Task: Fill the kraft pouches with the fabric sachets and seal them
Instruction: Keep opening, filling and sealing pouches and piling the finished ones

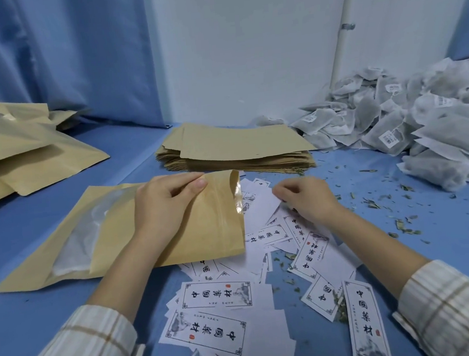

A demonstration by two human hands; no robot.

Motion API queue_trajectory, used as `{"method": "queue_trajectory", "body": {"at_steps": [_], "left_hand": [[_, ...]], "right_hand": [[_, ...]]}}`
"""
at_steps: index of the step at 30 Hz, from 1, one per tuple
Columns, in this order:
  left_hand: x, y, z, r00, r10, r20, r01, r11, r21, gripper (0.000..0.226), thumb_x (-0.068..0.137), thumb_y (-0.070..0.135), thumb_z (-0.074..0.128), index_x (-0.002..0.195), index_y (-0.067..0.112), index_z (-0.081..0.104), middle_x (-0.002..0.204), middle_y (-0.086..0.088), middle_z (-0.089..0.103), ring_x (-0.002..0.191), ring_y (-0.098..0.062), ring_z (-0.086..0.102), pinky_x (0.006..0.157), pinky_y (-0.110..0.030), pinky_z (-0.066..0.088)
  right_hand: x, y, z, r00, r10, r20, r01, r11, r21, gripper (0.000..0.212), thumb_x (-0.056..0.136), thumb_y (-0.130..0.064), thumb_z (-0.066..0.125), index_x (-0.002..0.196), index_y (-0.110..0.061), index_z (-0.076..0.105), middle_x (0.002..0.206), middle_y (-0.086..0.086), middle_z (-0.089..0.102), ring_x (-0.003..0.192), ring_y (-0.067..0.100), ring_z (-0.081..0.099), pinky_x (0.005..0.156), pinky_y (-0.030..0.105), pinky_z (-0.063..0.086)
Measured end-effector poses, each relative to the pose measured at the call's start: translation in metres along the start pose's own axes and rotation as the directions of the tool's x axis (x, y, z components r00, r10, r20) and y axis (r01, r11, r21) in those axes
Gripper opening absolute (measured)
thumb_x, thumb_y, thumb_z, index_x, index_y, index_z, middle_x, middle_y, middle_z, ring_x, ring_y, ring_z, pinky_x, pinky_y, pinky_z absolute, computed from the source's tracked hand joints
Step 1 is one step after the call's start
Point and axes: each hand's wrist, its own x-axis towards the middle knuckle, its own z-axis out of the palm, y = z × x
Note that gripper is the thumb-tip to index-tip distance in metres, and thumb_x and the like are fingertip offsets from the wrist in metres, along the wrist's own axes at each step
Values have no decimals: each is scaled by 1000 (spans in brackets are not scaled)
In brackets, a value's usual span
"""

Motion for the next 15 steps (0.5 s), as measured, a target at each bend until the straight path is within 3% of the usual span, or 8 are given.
{"method": "queue_trajectory", "body": {"at_steps": [3, 6, 10, 15], "left_hand": [[-1, 1, -1, 1000, 6, 9, -6, 1000, -2, 15, 82, 34, 69, 89, 47, 67, 81, 37, 58, 86, 26, 48, 76, 5, 30], [-1, 2, -1, 1000, 5, 11, -5, 1000, -4, 14, 82, 33, 69, 91, 44, 68, 83, 36, 58, 86, 27, 48, 75, 6, 30], [-1, 3, -1, 1000, -2, -1, 2, 1000, -29, 14, 82, 34, 69, 93, 42, 69, 84, 36, 59, 87, 25, 49, 76, 5, 31], [-4, 12, 2, 997, 44, 66, -33, 987, -159, 15, 79, 32, 70, 92, 39, 71, 92, 27, 68, 96, 8, 56, 86, -8, 40]], "right_hand": [[3, 1, -4, 981, -34, -192, 38, 999, 18, 21, 91, -24, 51, 82, -20, 69, 61, -9, 62, 57, 4, 54, 53, 7, 39], [6, -1, -15, 971, 31, -239, 11, 985, 171, 22, 92, -21, 49, 79, -18, 67, 47, -9, 59, 41, 1, 53, 47, 7, 41], [1, -9, -21, 997, 55, -57, -23, 891, 454, 17, 91, -13, 56, 86, -5, 71, 50, -5, 57, 45, 7, 51, 48, 17, 45], [-6, -37, 5, 977, -104, 188, 23, 920, 391, 15, 89, -4, 55, 81, 3, 67, 44, -4, 56, 42, 9, 51, 46, 20, 45]]}}
